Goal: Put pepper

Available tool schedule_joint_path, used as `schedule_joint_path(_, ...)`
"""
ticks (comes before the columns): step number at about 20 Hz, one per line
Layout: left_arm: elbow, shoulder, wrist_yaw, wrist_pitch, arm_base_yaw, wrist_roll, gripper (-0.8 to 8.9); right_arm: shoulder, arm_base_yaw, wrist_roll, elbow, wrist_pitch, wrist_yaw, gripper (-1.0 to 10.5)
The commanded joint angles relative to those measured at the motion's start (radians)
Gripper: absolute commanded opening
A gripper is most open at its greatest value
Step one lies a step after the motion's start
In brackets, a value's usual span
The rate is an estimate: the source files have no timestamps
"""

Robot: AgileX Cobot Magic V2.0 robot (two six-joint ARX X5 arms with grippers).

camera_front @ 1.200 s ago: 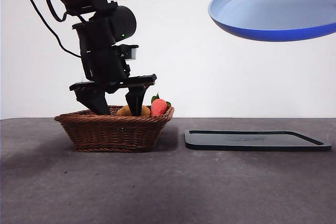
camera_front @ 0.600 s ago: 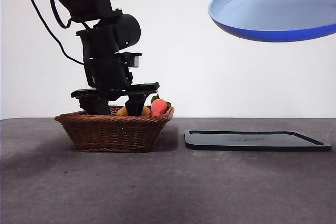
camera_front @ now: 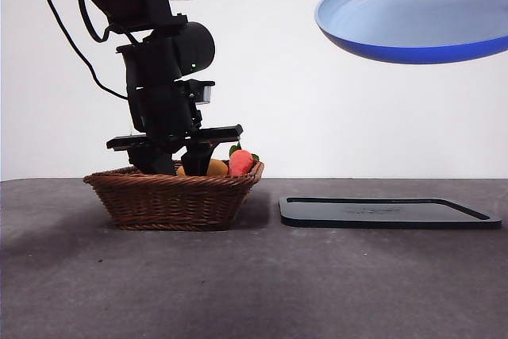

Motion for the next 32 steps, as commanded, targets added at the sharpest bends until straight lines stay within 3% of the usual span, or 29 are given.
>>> schedule_joint_path(1, 0.021, 0.021, 0.002, -0.028, -0.007, -0.01, 0.99, 0.005, 0.001, -0.002, 0.016, 0.013, -0.004, 0.0)
schedule_joint_path(12, 0.021, -0.294, 0.012, -0.052, -0.017, -0.001, 0.99, 0.138, 0.001, 0.012, 0.016, 0.026, -0.021, 0.0)
schedule_joint_path(18, 0.021, -0.477, 0.171, -0.082, -0.143, 0.014, 1.0, 0.343, 0.026, 0.064, 0.016, 0.102, -0.136, 0.0)
schedule_joint_path(23, 0.02, -0.43, 0.201, -0.112, -0.315, 0.064, 1.0, 0.475, 0.063, 0.089, 0.016, 0.111, -0.135, 0.0)
schedule_joint_path(26, 0.02, -0.349, 0.148, -0.126, -0.39, 0.121, 1.0, 0.481, 0.063, 0.105, 0.016, 0.111, -0.143, 0.0)
schedule_joint_path(28, 0.02, -0.292, 0.119, -0.101, -0.417, 0.134, 1.0, 0.481, 0.061, 0.109, 0.016, 0.104, -0.185, 0.0)
schedule_joint_path(32, 0.02, -0.208, 0.064, -0.046, -0.449, 0.146, 1.0, 0.481, 0.061, 0.114, 0.016, 0.088, -0.188, 0.0)
